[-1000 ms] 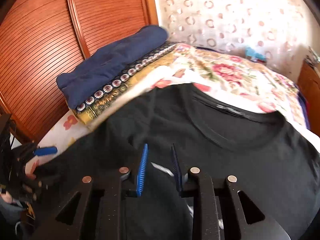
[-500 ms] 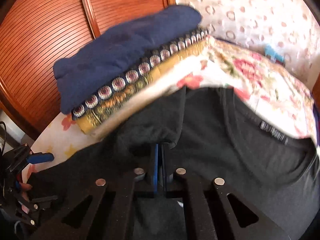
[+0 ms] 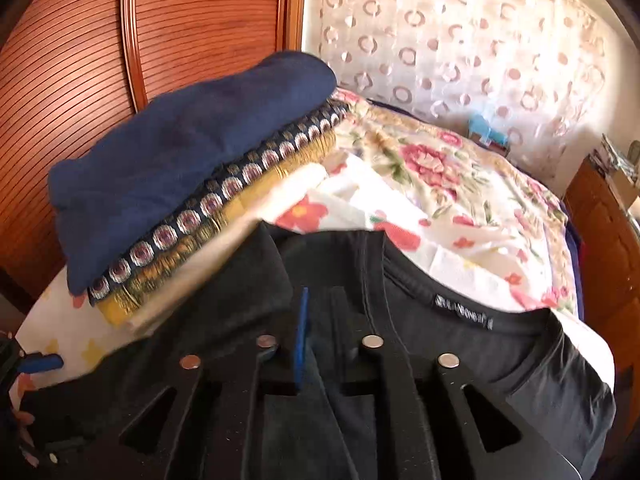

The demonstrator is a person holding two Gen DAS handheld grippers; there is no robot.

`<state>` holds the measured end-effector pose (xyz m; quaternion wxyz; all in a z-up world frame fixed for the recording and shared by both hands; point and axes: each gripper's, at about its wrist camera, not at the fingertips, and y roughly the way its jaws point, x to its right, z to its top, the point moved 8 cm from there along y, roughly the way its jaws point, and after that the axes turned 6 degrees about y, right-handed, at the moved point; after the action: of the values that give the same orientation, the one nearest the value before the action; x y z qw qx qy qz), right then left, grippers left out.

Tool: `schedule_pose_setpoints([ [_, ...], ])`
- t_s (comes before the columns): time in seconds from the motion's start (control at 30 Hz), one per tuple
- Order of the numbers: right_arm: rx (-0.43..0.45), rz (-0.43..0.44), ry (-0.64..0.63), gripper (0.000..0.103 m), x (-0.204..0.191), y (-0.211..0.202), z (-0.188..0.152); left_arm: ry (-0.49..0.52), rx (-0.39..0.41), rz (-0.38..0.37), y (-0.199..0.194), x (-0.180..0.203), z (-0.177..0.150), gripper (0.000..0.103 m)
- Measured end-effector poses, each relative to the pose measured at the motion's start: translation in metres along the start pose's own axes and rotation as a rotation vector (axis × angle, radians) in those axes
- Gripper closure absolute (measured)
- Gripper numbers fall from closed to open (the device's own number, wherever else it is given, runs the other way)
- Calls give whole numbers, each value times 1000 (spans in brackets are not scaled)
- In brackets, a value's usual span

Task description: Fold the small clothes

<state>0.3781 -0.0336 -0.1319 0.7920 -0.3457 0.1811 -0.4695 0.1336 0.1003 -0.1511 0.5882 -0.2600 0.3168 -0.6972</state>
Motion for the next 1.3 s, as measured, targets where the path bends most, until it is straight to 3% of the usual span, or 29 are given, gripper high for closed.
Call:
schedule_pose_setpoints([
  [0.23,-22,47,25,65,22,-26,-22,0,0,0,0,0,0,26],
  [0.67,-26,-29,126,62,93,-112,-116,0,-1,0,0,0,0,26],
  [0.73,-19,-43,164,55,105,-126,-130,1,-1,0,0,-1,0,26],
  [0.97,18,-192,251,48,146,-175,-174,5,-4,0,0,0,0,26],
  [1.3,21,-263,396,48,181,-212,-209,12,13,2,-7,0,2,26],
])
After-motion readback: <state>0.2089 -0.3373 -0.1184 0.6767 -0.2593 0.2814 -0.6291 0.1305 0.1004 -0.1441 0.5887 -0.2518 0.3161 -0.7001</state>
